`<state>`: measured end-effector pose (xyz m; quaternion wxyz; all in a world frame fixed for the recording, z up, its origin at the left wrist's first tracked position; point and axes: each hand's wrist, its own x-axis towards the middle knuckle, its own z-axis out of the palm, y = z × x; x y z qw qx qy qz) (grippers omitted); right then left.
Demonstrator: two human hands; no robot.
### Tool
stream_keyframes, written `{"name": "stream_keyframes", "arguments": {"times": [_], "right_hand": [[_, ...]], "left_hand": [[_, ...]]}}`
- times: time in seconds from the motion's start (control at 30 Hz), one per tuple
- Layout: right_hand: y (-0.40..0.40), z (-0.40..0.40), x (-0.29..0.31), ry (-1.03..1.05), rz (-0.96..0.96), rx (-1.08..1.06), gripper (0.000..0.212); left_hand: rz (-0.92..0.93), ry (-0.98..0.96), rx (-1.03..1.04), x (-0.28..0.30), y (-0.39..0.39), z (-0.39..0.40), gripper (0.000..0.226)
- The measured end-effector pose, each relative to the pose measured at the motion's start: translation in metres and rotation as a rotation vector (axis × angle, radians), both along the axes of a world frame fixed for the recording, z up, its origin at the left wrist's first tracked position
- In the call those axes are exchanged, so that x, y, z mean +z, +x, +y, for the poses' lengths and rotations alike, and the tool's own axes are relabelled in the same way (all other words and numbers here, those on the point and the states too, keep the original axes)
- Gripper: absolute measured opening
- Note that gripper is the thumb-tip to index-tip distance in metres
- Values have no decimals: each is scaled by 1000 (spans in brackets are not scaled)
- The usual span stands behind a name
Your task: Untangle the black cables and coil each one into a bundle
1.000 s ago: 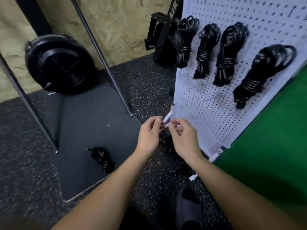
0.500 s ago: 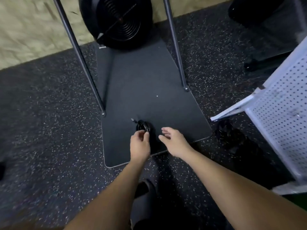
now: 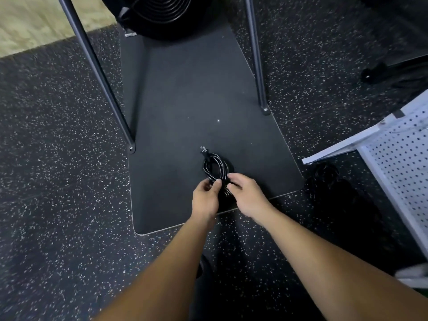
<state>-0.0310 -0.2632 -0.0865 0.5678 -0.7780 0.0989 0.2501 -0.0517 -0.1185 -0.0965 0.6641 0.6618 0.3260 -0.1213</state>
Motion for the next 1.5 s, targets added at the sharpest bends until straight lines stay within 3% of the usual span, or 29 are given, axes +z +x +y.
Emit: {"name": "stream_keyframes", "arguments": {"times": [0.17, 0.33, 0.5, 0.73, 1.07, 1.2, 1.5], "right_hand": [[-10, -61, 42, 25, -79, -212, 46], [-27, -120, 105, -15, -226, -298, 28], [-45, -162, 168, -93, -364, -353, 28], [-60, -204, 235, 0, -491, -505, 23], [-52, -240, 265, 64, -615, -613, 25], [-44, -241, 272, 80, -655, -702, 31], [-21, -255, 268, 99, -642, -911, 25]], "left_hand": [[-135, -118, -166, 48, 8, -51, 22], [-271, -147, -347, 111, 7, -115, 23], [-324, -162, -365, 167, 7, -164, 18], [-427, -237, -438, 230, 18, -217, 20], [-563, -344, -524, 277, 33, -260, 24], [-636, -303, -561, 292, 43, -270, 27], [-597, -280, -595, 285, 73, -314, 26]]}}
